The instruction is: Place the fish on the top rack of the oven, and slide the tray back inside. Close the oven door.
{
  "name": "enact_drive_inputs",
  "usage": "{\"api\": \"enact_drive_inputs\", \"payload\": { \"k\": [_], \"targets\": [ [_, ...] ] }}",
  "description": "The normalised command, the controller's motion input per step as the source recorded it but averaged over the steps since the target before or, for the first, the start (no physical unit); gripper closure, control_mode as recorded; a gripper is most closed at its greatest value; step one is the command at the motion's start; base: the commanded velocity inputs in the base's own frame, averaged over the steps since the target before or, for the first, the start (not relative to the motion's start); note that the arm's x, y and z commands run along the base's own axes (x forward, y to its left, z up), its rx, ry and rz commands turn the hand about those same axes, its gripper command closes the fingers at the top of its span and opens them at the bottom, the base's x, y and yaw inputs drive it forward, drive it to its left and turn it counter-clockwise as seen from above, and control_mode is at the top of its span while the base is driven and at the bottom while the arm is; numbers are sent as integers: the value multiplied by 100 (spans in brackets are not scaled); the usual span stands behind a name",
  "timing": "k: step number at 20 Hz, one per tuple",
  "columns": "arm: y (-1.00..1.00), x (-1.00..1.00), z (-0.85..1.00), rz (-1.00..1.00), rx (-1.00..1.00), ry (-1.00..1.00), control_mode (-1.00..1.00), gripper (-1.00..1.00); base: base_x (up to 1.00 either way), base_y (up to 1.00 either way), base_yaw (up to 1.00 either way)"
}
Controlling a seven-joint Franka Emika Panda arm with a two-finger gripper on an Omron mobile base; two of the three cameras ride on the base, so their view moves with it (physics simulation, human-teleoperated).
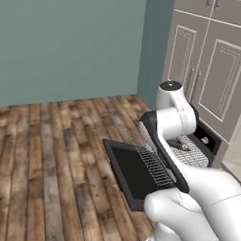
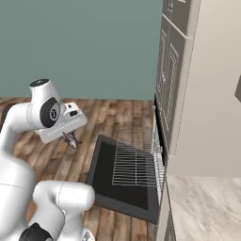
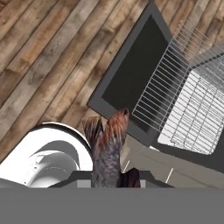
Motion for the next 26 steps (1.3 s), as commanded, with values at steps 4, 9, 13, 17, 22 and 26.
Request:
{"api": "enact_drive_inputs", "payload": {
  "k": [4, 9, 13, 17, 22, 26],
  "targets": [
    [0, 0, 0, 0, 0, 0, 100, 100, 74, -3, -7],
    [0, 0, 0, 0, 0, 0, 100, 100, 66, -7, -19],
    [0, 0, 0, 0, 0, 0, 100, 100, 19, -21, -27],
    [0, 0, 0, 0, 0, 0, 100, 100, -13, -39, -30],
    [-16, -6, -8, -14, 4, 7, -100, 100, -12, -16, -11],
    [-10, 0, -19, -13, 4, 9, -100, 100, 0, 0, 0]
  ]
}}
